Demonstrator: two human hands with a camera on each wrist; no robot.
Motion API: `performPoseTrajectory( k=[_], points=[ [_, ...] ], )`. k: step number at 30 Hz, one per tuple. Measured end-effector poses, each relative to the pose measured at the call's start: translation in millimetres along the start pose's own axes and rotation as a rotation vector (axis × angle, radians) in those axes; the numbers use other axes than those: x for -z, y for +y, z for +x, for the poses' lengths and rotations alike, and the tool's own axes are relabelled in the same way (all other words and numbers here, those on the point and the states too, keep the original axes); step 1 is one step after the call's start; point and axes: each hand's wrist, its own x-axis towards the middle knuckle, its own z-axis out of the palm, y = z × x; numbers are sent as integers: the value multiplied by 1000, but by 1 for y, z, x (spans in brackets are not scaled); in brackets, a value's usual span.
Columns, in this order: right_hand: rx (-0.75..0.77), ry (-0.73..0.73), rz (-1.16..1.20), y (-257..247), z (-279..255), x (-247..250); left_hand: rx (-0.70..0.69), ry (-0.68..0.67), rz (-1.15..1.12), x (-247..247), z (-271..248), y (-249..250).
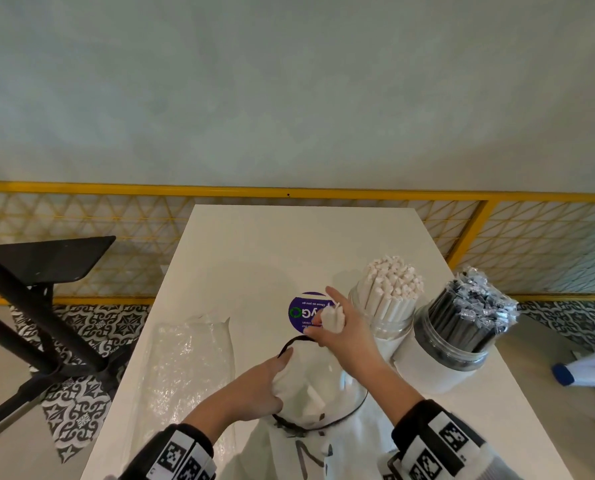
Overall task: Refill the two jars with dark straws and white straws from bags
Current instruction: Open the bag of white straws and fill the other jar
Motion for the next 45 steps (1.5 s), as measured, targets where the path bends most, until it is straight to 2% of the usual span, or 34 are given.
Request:
performPoseTrajectory(
  k=[6,9,13,16,19,21,25,28,33,37,42,45],
  points=[
    [95,32,198,-47,0,20,17,-16,-4,10,3,-9],
    [150,100,313,-72,3,34,28,-17,10,19,5,-16],
    [345,183,388,-109,6,66,52,-13,43,30,6,-23],
    [435,230,395,-134,8,93,58,1,91,40,10,-25],
    [464,244,368,-145,14,112,-8,164,178,55,15,-10],
    [478,247,353,-148,18,118,-102,246,127,62,24,15],
    [488,257,241,-152,23,121,-289,188,-158,55,64,74],
    [494,222,155,-151,25,120,-349,159,-199,39,98,103],
    [451,193,62,-138,28,126,-442,158,-311,16,129,123],
    [455,247,-22,-135,27,138,-556,219,-345,13,136,127],
    [484,301,-66,-132,21,145,-518,234,-318,9,144,122],
    [458,278,-124,-136,26,141,-486,212,-306,11,146,124]
  ],
)
